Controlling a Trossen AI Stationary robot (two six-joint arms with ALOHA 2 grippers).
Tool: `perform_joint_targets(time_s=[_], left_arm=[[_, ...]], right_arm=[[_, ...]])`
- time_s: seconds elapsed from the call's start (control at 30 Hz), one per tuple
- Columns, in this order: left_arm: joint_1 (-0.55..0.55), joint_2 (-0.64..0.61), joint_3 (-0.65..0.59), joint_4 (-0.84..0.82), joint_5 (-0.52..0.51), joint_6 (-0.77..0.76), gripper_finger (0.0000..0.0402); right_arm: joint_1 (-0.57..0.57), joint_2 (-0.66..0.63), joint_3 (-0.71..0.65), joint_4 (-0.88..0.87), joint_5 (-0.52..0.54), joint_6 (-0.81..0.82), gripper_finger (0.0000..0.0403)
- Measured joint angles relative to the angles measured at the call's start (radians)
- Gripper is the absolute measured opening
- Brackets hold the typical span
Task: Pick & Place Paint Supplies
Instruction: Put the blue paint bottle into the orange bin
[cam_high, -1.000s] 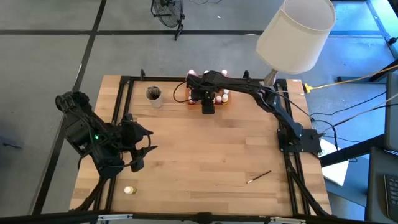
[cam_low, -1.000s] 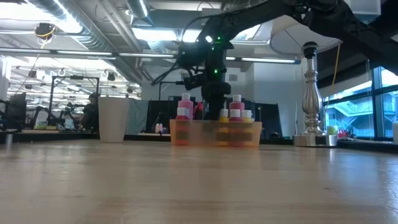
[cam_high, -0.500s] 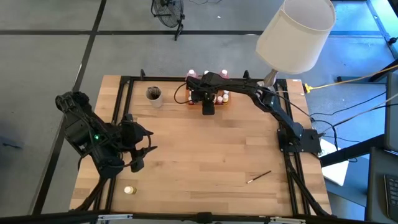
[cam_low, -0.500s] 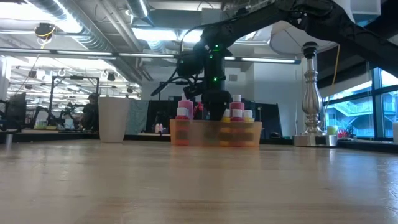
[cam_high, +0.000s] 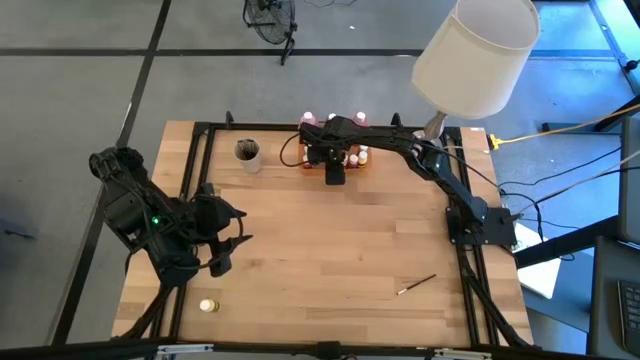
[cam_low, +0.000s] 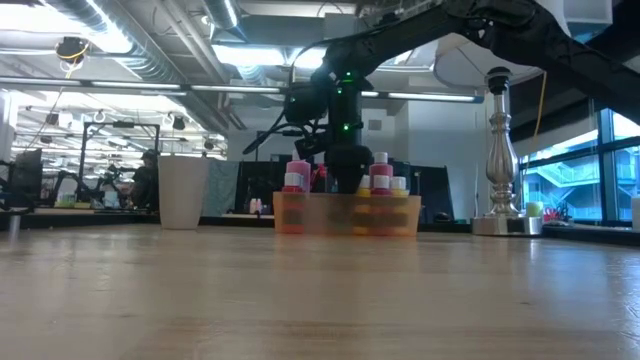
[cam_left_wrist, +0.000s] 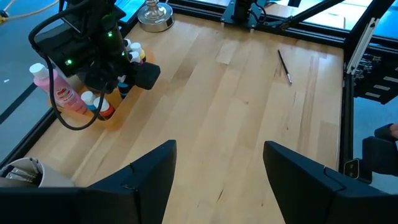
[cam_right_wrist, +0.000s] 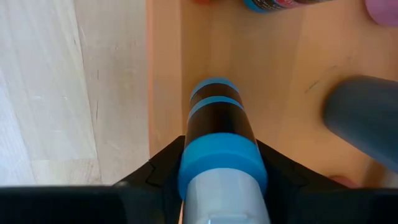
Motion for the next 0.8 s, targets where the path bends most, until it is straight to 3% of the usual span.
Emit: perform_joint_targets(time_s=[0.8], left_arm=[[0.0, 0.0, 0.0, 0.0, 0.014, 0.0, 0.0237]], right_arm=[[0.002, 0.0, 0.0, -0.001, -0.032, 0.005, 0.0179]])
